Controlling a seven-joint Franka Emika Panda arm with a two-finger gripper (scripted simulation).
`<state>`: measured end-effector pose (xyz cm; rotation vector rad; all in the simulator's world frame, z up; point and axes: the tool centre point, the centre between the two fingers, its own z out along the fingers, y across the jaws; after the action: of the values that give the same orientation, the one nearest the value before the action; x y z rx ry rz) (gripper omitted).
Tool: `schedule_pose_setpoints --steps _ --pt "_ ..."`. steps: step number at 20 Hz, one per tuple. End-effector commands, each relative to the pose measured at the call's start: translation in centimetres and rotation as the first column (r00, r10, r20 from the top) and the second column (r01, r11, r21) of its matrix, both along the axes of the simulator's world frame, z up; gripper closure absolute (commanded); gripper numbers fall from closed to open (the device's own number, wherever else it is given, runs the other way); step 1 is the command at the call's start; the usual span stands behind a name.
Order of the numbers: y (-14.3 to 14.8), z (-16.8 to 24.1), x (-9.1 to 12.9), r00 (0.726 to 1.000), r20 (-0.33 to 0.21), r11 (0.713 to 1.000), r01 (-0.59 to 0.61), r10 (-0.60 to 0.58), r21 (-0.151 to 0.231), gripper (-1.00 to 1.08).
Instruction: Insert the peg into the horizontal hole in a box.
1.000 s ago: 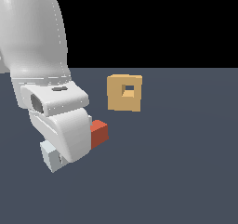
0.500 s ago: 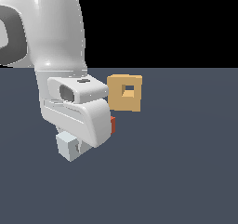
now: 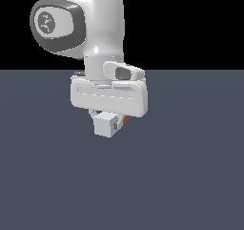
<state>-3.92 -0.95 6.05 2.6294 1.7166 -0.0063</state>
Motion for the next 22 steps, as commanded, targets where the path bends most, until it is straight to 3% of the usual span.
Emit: schedule_pose_setpoints --steps 1,11,22 --pt "2.0 0.9 1.8 0.998 0.003 0.998 -0.065 0.065 0.0 1.08" --pt "7.8 2.9 5.4 0.973 0.003 0.973 -0.232 0.232 0.002 1.08" --pt "9.0 3.2 5.9 0.964 0.003 0.964 -0.265 0.265 0.003 1.08"
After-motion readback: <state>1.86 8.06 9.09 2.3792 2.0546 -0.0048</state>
